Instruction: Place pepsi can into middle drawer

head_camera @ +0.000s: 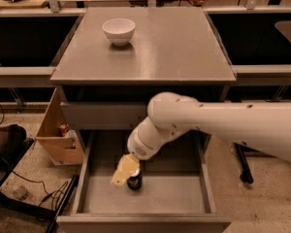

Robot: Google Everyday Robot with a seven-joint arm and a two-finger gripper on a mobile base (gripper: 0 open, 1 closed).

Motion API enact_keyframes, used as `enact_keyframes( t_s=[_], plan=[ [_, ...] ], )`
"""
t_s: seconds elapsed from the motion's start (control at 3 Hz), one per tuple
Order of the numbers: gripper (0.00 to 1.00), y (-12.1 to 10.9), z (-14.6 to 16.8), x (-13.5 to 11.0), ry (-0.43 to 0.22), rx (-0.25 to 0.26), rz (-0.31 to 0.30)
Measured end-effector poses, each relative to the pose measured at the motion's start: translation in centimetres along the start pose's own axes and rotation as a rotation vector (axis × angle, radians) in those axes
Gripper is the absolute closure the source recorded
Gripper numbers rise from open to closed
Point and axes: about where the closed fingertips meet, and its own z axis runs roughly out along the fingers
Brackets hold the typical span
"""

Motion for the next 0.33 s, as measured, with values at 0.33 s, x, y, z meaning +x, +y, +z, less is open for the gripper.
enact_keyframes(
  t_s=[0.33],
  plan=[
    [0.0, 1.09, -6.84, -1.7, 0.134, 0.095, -0.021]
  ],
)
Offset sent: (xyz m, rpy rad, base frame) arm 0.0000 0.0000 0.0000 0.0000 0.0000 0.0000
